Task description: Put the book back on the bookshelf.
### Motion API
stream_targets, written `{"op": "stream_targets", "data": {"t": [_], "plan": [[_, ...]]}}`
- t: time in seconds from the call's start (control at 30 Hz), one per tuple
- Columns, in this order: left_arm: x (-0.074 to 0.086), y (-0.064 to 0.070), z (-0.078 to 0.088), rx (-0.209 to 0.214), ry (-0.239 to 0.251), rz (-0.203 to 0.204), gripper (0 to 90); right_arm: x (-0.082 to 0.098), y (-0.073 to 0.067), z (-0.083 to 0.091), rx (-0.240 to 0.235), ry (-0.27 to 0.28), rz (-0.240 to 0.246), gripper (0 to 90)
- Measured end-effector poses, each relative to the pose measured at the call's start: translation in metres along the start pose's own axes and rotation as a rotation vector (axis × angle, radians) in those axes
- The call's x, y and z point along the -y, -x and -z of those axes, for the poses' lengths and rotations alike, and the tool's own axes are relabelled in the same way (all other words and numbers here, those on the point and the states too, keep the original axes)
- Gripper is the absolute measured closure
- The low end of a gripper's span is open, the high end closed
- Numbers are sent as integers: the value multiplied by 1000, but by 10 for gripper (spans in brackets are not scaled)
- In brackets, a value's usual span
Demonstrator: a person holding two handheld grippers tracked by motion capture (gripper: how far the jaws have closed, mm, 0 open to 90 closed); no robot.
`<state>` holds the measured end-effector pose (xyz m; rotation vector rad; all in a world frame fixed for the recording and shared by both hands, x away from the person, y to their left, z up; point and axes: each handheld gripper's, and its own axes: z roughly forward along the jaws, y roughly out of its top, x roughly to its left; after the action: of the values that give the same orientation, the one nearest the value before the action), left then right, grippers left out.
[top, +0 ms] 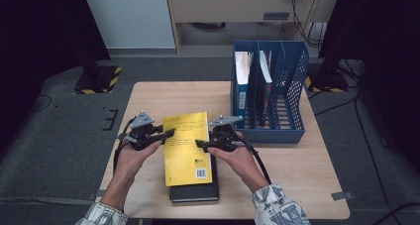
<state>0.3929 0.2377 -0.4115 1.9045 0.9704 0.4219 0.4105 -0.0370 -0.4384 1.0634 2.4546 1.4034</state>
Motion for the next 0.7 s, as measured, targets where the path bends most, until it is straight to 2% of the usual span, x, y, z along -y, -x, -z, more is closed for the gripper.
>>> {"op": "stream_targets", "data": {"t": [0.13, 0.7], "plan": [[-5, 0, 3, -2, 20, -4, 640, -6, -3, 3, -9, 16, 20, 454], [-24, 4, 9, -35, 50, -20, 652, -26, 0, 10, 45, 35, 53, 507]]}}
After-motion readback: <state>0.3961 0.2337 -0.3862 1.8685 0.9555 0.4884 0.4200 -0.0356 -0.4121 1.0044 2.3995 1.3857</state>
